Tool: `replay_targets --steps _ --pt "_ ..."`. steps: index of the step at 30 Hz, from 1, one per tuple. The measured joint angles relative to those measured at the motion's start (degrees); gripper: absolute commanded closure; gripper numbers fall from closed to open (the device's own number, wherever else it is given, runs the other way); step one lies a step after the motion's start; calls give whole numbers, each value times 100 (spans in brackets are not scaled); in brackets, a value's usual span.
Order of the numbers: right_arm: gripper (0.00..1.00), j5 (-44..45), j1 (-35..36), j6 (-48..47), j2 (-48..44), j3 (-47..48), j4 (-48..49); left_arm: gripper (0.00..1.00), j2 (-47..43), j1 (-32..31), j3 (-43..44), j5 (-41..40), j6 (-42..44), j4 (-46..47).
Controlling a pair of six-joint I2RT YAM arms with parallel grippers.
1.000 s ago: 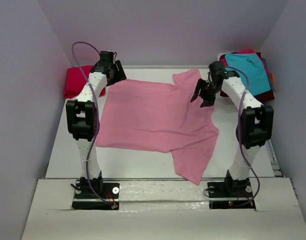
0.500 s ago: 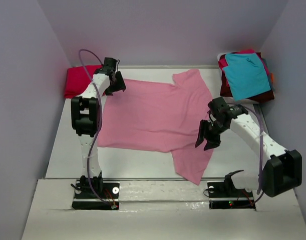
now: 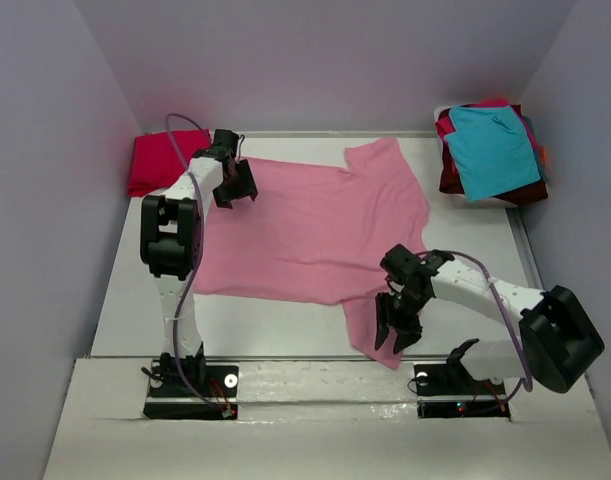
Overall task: Fold and stack the t-shirts
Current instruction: Flatten the tshirt out
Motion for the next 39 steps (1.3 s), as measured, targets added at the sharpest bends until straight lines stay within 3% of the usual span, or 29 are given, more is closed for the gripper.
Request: replay_targets --steps 7,14,21,39 --pt "41 304 205 446 142 -197 387 26 -13 -15 -2 22 7 52" --pt "40 579 208 1099 -890 -927 205 26 -96 -9 -127 37 35 120" --pt "41 590 208 1392 -931 -1123 214 26 -105 -9 -125 39 50 133" --pt "68 629 205 1578 -282 -1139 745 26 -105 -9 -125 37 72 133"
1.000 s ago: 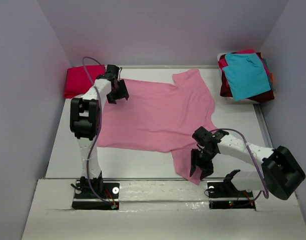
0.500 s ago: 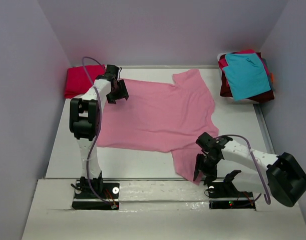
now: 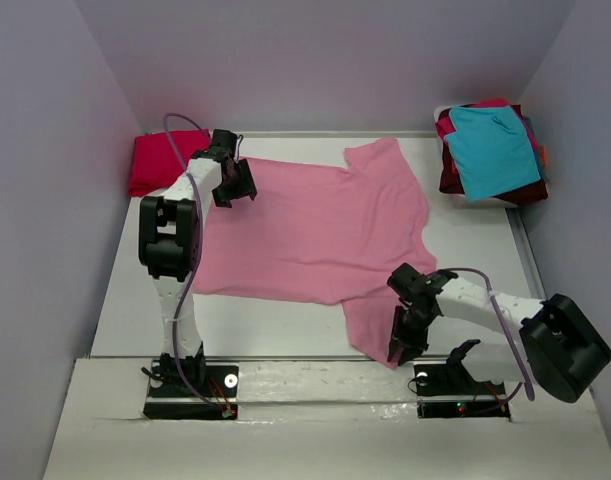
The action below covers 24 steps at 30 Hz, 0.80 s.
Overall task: Fold and stack the t-shirts
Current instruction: Flatten the tshirt out
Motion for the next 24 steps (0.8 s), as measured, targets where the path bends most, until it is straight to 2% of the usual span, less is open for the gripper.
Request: replay_targets --steps 7,11,24 --pt "87 2 0 -22 68 0 -20 26 0 0 0 -2 4 0" --pt "93 7 0 0 22 4 -35 26 0 0 0 -2 7 0" --pt "93 479 2 426 -1056 254 -931 26 2 0 2 -11 26 -2"
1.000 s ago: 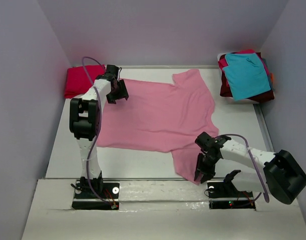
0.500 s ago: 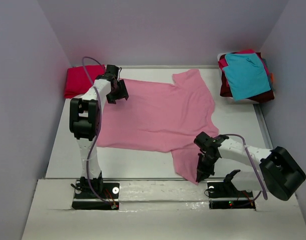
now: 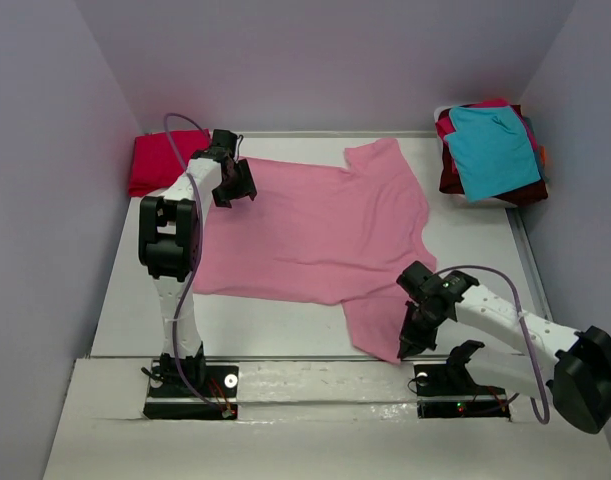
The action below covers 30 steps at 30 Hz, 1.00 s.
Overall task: Fold and stack the t-shirts
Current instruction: Flatten the tshirt out
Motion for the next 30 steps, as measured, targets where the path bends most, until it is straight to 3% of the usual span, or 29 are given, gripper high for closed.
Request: replay_targets --steps 16,30 --pt "93 669 0 525 -533 730 -1244 26 0 0 42 7 2 -11" --pt "93 949 0 809 -627 1021 -1661 26 0 0 42 15 20 -13"
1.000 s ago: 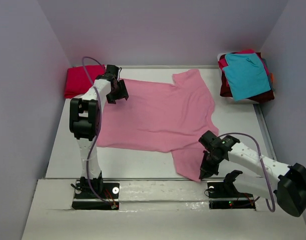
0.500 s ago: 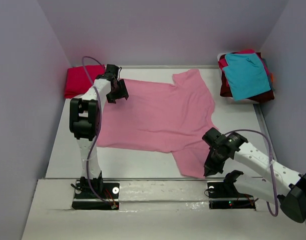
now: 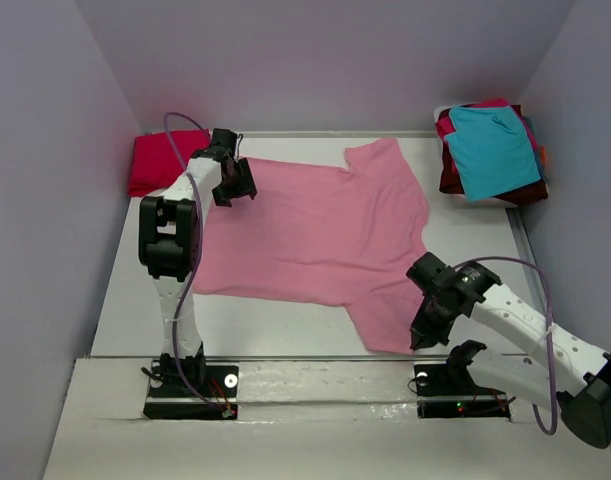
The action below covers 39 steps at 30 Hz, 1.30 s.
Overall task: Fold and stack the t-shirts
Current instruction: Flatten the tshirt out
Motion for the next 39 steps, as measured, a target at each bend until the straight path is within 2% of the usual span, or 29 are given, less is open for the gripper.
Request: replay_targets --steps 4,6,9,19,20,21,23,30,34,39 --pt "91 22 0 39 -28 28 -13 26 0 0 0 7 0 0" --pt "82 22 0 52 -28 28 -22 26 0 0 0 22 2 0" --pt "79 24 0 63 -17 37 -42 26 0 0 0 42 2 0" --pt "87 256 0 208 -76 492 -127 26 0 0 0 61 2 0" --pt "85 289 0 203 -68 533 -133 26 0 0 0 63 2 0" --pt "77 317 0 184 -46 586 -142 26 0 0 0 66 2 0" --pt "74 286 -2 85 42 625 -111 26 0 0 2 81 0 0" --pt "72 -186 0 -708 1572 431 688 26 0 0 0 105 0 0" --pt "70 -227 0 -1128 2275 688 946 26 0 0 0 105 2 0" --pt "56 -177 15 -1635 3174 1488 1331 26 0 0 0 105 2 0"
